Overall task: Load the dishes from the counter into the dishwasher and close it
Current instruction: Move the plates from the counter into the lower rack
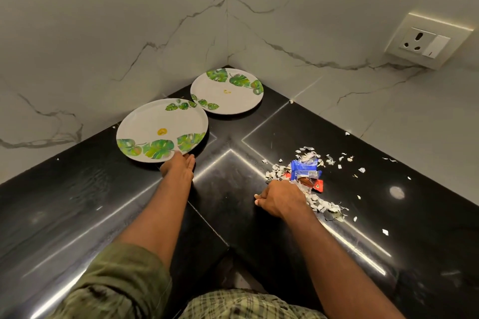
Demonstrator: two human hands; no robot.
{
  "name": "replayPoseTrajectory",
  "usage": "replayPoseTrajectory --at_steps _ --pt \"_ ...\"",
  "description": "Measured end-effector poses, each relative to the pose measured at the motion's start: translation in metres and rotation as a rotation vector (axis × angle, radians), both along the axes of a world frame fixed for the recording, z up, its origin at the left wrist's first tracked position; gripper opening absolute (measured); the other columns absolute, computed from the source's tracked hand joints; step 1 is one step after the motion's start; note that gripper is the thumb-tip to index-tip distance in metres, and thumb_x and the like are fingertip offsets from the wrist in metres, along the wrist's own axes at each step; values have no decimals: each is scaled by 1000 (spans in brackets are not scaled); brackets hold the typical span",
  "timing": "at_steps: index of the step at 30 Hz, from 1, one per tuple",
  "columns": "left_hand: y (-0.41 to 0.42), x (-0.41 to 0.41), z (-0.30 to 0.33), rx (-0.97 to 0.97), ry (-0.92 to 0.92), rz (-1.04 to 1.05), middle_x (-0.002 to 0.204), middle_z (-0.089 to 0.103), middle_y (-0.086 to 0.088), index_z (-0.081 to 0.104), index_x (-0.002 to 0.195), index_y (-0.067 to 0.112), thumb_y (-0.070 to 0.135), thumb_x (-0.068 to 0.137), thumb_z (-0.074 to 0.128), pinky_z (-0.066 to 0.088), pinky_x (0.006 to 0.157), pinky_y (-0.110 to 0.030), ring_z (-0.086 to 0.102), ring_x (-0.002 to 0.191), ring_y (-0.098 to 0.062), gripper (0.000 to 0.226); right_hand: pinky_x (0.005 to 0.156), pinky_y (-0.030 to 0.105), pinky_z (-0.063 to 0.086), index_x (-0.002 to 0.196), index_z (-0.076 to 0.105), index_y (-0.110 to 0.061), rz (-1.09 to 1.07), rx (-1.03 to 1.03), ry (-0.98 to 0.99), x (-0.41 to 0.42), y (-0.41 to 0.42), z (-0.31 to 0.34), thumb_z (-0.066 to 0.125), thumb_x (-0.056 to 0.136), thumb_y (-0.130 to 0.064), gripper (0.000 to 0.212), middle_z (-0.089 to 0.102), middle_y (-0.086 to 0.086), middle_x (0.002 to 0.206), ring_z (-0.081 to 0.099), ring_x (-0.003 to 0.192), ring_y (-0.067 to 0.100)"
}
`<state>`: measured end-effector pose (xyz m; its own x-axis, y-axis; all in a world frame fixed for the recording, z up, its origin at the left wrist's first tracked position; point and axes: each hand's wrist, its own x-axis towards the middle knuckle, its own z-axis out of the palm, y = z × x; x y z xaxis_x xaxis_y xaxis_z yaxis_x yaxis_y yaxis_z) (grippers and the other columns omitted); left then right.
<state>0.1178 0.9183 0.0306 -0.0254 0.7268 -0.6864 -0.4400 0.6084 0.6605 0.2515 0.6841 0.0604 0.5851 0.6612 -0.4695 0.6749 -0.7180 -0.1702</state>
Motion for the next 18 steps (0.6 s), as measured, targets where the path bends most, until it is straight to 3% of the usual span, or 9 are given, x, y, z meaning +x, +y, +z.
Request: replayPoseTrajectory --at_steps 6,10,13,15,17,18 --pt "-22 -3 -10 40 -66 122 127 68 -14 56 135 3 -4 96 63 61 94 -51 71 110 -30 40 92 38 56 117 78 -37 -6 58 20 -3 -11 -5 63 97 -58 33 76 0 112 69 104 22" --pt "-57 -18 -26 126 -49 50 129 67 -14 54 131 8 0 99 62 61 92 -49 69 114 -29 34 89 35 52 122 75 -40 7 84 38 -5 -17 -9 61 99 -56 31 74 -2 122 68 110 22" --pt "-82 -34 -36 272 52 -111 124 69 -9 59 126 15 5 101 59 61 90 -46 69 112 -27 28 109 42 48 139 63 -44 68 72 72 -4 -22 -10 56 102 -51 38 60 -1 149 59 132 26" --pt "-92 -44 -39 395 218 -233 116 71 -9 62 113 21 13 98 63 61 91 -50 69 110 -32 17 118 46 40 150 51 -44 114 50 95 -6 -27 -10 52 104 -47 46 46 1 161 47 144 28" --pt "-103 -50 -34 513 345 -336 104 69 -9 60 99 24 28 91 65 58 88 -52 69 101 -33 11 118 46 40 153 50 -35 95 49 131 -6 -34 -11 54 104 -45 50 43 2 163 44 146 28" --pt "-107 -50 -31 556 369 -370 97 66 -7 56 92 26 34 88 65 57 81 -50 67 91 -29 13 110 43 46 149 55 -29 45 72 162 -6 -36 -12 56 103 -44 48 50 5 157 52 138 27"
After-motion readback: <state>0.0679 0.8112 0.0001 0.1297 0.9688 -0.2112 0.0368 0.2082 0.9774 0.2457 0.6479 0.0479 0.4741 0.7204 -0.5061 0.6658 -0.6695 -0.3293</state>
